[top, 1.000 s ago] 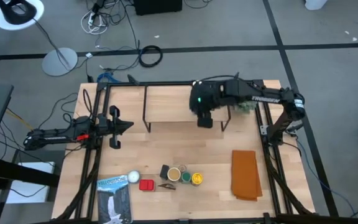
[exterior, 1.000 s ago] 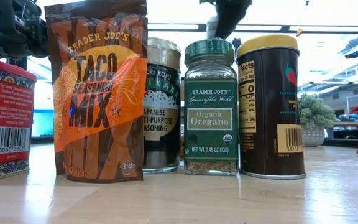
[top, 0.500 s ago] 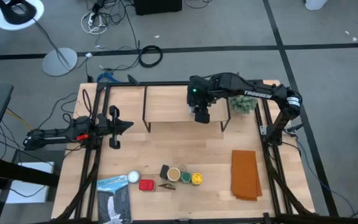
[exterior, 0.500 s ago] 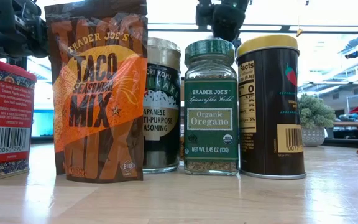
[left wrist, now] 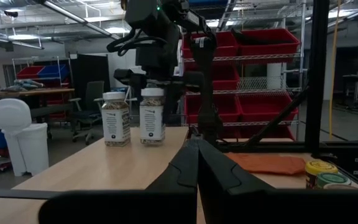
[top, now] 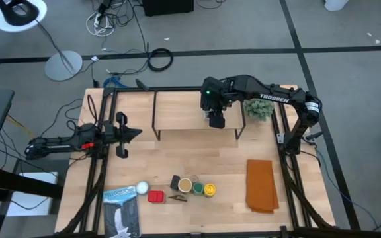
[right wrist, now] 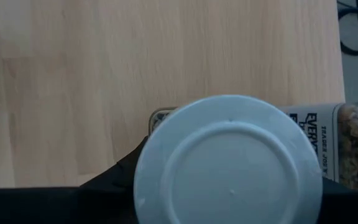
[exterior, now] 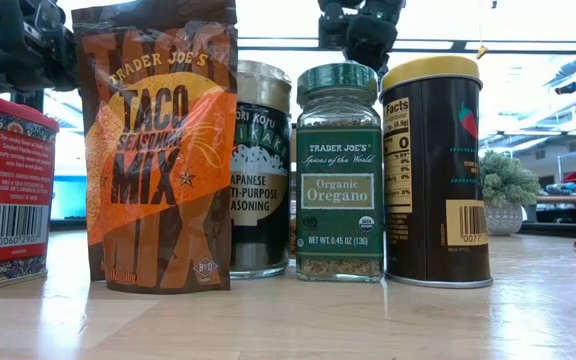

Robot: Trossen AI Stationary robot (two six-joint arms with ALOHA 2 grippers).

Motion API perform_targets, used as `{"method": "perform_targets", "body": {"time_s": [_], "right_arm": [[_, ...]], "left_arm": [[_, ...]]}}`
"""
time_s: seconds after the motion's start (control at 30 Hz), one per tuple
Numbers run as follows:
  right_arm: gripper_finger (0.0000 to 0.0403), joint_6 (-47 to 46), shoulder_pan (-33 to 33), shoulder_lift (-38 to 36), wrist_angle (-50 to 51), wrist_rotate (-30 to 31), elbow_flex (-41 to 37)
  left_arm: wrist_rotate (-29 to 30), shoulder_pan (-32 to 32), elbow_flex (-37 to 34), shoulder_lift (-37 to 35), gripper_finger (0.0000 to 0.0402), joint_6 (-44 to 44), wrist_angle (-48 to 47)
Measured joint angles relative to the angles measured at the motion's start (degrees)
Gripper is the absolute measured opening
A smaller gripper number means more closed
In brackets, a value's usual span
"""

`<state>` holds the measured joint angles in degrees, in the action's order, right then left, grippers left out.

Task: Shelf spices
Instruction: Put the white seasoning bottle on the shelf

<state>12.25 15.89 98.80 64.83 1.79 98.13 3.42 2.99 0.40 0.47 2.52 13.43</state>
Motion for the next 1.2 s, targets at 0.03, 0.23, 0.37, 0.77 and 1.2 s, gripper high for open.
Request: {"method": "perform_targets", "body": {"time_s": [0.03,0.23,0.37,0.77,1.2], "right_arm": [[0.0208,0.0,0.1,0.0,0.0,-0.1,0.0],[0.0226,0.0,0.2,0.0,-0.1,-1.9,0.0],[0.0232,0.0,0.2,-0.1,-0.1,-1.9,0.0],[0.0233,0.4,0.3,-0.1,-1.5,-2.0,0.0],[0.0227,4.7,0.2,-0.1,-2.7,-2.0,0.0]], "left_arm": [[0.0,0.0,0.0,0.0,0.0006,0.0,0.0],[0.0,0.0,0.0,0.0,0.0006,0.0,0.0],[0.0,0.0,0.0,0.0,0.0006,0.0,0.0],[0.0,0.0,0.0,0.0,0.0006,0.0,0.0],[0.0,0.0,0.0,0.0,0.0006,0.0,0.0]]}}
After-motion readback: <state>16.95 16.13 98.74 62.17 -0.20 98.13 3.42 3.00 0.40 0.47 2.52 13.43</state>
